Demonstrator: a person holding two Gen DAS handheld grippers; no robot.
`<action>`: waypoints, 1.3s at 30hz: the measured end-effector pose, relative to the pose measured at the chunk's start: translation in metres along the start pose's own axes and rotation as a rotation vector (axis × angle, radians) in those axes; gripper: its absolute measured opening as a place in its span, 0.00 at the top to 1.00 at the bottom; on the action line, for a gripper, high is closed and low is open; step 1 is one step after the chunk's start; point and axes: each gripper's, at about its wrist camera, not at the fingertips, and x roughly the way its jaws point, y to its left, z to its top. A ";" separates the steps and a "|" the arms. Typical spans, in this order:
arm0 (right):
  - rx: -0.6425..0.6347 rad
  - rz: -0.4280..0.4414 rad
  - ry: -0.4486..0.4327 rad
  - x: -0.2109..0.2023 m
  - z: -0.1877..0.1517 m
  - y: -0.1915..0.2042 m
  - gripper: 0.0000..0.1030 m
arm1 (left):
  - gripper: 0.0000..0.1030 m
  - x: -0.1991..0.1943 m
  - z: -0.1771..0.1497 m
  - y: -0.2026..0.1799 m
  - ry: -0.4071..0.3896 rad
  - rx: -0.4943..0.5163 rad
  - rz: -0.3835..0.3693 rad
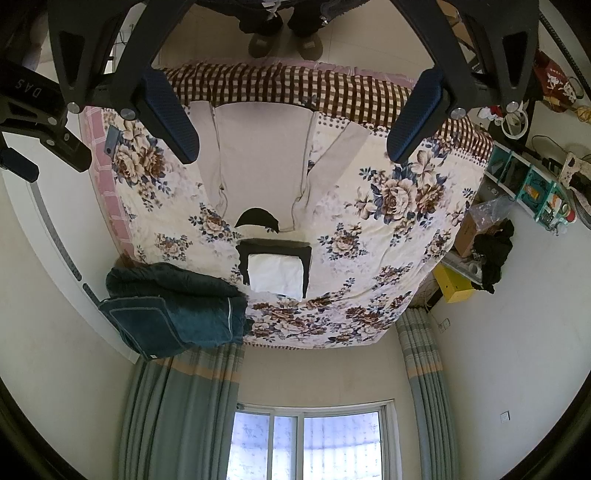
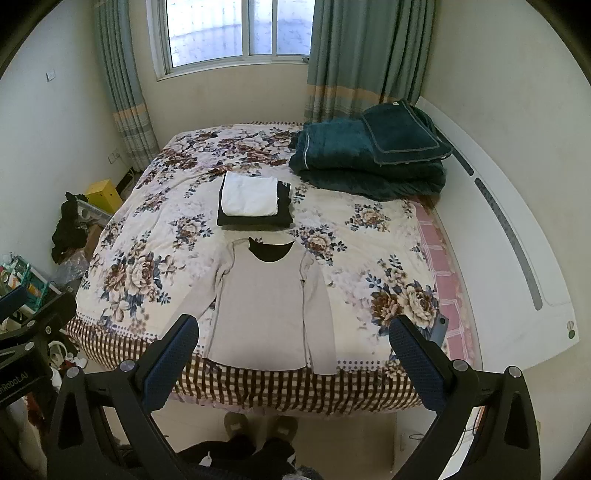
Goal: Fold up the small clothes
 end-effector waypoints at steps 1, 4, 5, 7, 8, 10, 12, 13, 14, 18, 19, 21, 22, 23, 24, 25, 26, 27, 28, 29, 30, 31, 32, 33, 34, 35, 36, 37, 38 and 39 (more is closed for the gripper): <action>0.001 0.001 -0.001 0.000 0.000 0.000 0.00 | 0.00 0.001 0.002 0.001 0.000 0.000 0.000; 0.001 0.002 -0.002 -0.001 0.001 0.002 0.00 | 0.00 0.000 -0.002 0.000 -0.001 0.000 0.001; 0.000 0.002 -0.002 -0.003 0.004 0.008 0.00 | 0.00 0.001 0.000 0.000 -0.001 0.000 0.001; 0.001 0.003 -0.003 -0.003 0.002 0.008 0.00 | 0.00 0.001 0.002 0.001 0.001 0.000 -0.003; 0.002 0.004 -0.001 -0.003 0.004 0.009 0.00 | 0.00 0.002 0.002 0.000 0.002 0.000 -0.001; 0.004 0.004 0.002 0.000 0.009 0.015 0.00 | 0.00 0.003 0.003 0.001 0.005 0.001 -0.003; 0.010 0.006 0.006 0.007 0.011 0.019 0.00 | 0.00 0.008 0.008 0.003 0.012 0.002 -0.005; 0.016 0.006 0.010 0.011 0.013 0.021 0.00 | 0.00 0.016 0.016 0.005 0.014 0.004 -0.001; 0.020 0.004 0.014 0.014 0.015 0.022 0.00 | 0.00 0.021 0.018 0.006 0.011 0.005 0.007; 0.073 -0.002 0.030 0.048 0.017 0.022 0.00 | 0.00 0.057 0.025 0.017 -0.035 0.023 0.053; 0.095 -0.003 0.039 0.062 0.015 0.017 0.00 | 0.00 0.067 0.025 0.019 -0.051 0.034 0.069; 0.145 -0.011 0.056 0.095 0.009 0.004 0.00 | 0.00 0.099 0.023 0.020 -0.061 0.065 0.119; 0.185 -0.037 0.076 0.119 0.005 -0.008 0.00 | 0.00 0.116 0.021 0.020 -0.060 0.081 0.132; 0.216 -0.052 0.090 0.138 0.002 -0.017 0.00 | 0.00 0.144 0.019 0.018 -0.034 0.103 0.151; 0.250 -0.067 0.106 0.160 -0.002 -0.029 0.00 | 0.00 0.160 0.018 0.016 -0.019 0.109 0.151; 0.288 -0.093 0.131 0.185 -0.007 -0.044 0.00 | 0.00 0.177 0.015 0.015 -0.011 0.112 0.144; 0.325 -0.116 0.159 0.213 -0.015 -0.061 0.00 | 0.00 0.199 0.012 0.012 0.010 0.116 0.145; 0.360 -0.135 0.184 0.239 -0.022 -0.078 0.00 | 0.00 0.224 0.009 0.008 0.038 0.118 0.147; 0.400 -0.158 0.216 0.270 -0.032 -0.098 0.00 | 0.00 0.250 0.005 0.002 0.049 0.117 0.141; 0.430 -0.170 0.247 0.296 -0.040 -0.113 0.00 | 0.00 0.264 0.002 -0.001 0.060 0.117 0.149; 0.461 -0.173 0.279 0.324 -0.050 -0.130 0.00 | 0.00 0.290 -0.002 -0.008 0.092 0.116 0.162; 0.496 -0.172 0.313 0.356 -0.063 -0.150 0.00 | 0.00 0.305 -0.007 -0.013 0.105 0.114 0.159; 0.524 -0.168 0.341 0.381 -0.074 -0.165 0.00 | 0.00 0.323 -0.012 -0.019 0.109 0.114 0.158; 0.549 -0.155 0.367 0.405 -0.084 -0.178 0.00 | 0.00 0.349 -0.019 -0.026 0.118 0.121 0.178; 0.573 -0.134 0.400 0.438 -0.098 -0.193 0.00 | 0.00 0.368 -0.024 -0.033 0.139 0.131 0.195; 0.584 -0.128 0.432 0.460 -0.108 -0.202 0.00 | 0.00 0.387 -0.030 -0.038 0.162 0.134 0.212; 0.593 -0.117 0.475 0.485 -0.120 -0.209 0.00 | 0.00 0.401 -0.034 -0.041 0.181 0.133 0.224; 0.600 -0.094 0.516 0.514 -0.134 -0.216 0.00 | 0.00 0.422 -0.041 -0.044 0.213 0.122 0.231; 0.603 -0.085 0.546 0.536 -0.146 -0.222 0.00 | 0.00 0.432 -0.046 -0.045 0.229 0.115 0.230; 0.603 -0.081 0.577 0.552 -0.158 -0.224 0.00 | 0.00 0.451 -0.055 -0.048 0.247 0.108 0.229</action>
